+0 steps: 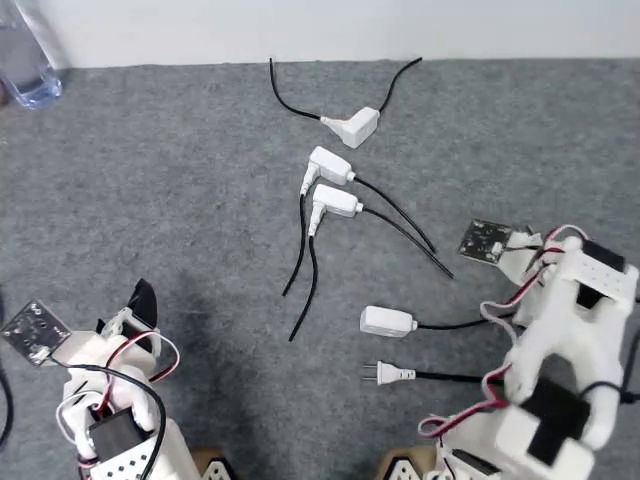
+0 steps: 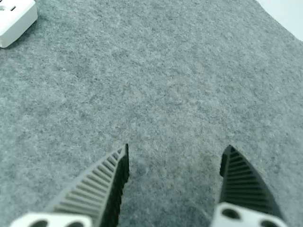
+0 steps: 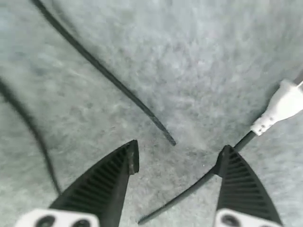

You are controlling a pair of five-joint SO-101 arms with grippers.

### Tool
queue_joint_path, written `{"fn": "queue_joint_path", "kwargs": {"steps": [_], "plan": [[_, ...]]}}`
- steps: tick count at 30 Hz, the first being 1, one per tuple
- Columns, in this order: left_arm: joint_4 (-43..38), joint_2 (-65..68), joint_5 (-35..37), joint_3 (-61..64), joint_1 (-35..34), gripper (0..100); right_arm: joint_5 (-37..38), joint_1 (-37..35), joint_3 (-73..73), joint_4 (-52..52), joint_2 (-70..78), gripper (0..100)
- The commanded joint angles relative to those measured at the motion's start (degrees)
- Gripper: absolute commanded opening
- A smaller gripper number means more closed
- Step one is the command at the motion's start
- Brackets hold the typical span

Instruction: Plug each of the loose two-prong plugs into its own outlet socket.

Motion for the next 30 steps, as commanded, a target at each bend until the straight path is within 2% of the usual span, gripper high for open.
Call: {"fn": "queue_joint_path", "kwargs": {"steps": [1,4,7,13,17,20,25,30], "plan": [[0.44,-0.26,-0.53,-0.4,0.26,30,-0.53,-3.56,-0.62,6.81,-9.45,23.3],[0.44,-0.18,-0.53,-0.4,0.26,30,-0.7,-7.34,-0.35,13.14,-14.64,23.4],[0.44,-0.18,-0.53,-0.4,0.26,30,-4.13,-14.81,2.99,16.66,-16.84,22.6],[0.44,-0.18,-0.53,-0.4,0.26,30,-19.08,-31.87,11.08,8.22,-16.92,10.4],[0.44,-0.18,-0.53,-0.4,0.26,30,-26.02,-40.92,12.22,7.69,-16.92,9.8],[0.44,-0.18,-0.53,-0.4,0.26,30,-28.22,-43.65,13.89,7.16,-16.92,14.3],[0.44,-0.18,-0.53,-0.4,0.26,30,-28.31,-44.26,15.56,5.93,-17.01,24.8],[0.44,-0.18,-0.53,-0.4,0.26,30,-28.31,-44.09,15.65,1.1,-16.84,25.9]]}}
